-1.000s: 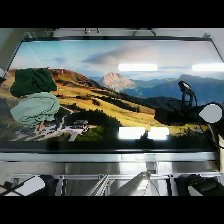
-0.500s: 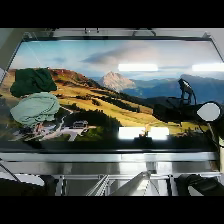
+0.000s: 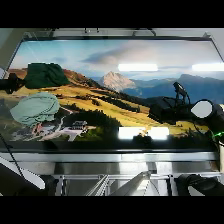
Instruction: Fold the shirts.
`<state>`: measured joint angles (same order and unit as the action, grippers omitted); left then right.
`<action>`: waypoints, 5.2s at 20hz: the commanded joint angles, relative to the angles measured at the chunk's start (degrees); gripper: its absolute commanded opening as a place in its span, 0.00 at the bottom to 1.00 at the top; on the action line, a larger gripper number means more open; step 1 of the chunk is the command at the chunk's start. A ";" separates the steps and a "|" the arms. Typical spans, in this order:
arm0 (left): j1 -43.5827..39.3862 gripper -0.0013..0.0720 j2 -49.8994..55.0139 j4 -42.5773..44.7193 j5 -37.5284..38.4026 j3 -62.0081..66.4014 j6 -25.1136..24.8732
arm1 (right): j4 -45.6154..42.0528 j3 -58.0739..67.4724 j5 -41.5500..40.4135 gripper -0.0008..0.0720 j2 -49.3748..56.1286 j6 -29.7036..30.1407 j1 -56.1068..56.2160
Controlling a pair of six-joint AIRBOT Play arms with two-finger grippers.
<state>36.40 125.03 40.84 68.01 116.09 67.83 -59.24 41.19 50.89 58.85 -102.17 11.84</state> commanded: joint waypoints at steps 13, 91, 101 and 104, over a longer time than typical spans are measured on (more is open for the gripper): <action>-31.47 0.04 -32.44 -41.55 19.08 0.11 -1.27 | 0.37 -0.02 2.40 0.04 0.44 10.78 0.04; -35.91 1.00 -36.35 3.23 17.38 -32.96 -7.06 | 11.45 16.00 2.43 0.52 10.95 33.33 -26.51; -18.21 0.99 -29.29 3.28 27.17 -43.36 0.13 | 16.90 3.52 18.36 0.55 11.91 33.24 -17.94; -16.39 0.99 -29.53 6.16 24.26 -48.63 0.15 | 22.16 -6.10 10.47 0.59 10.93 33.88 -8.55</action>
<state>17.65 95.64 44.77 94.06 72.40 67.48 -41.82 43.35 65.95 70.85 -68.93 -3.95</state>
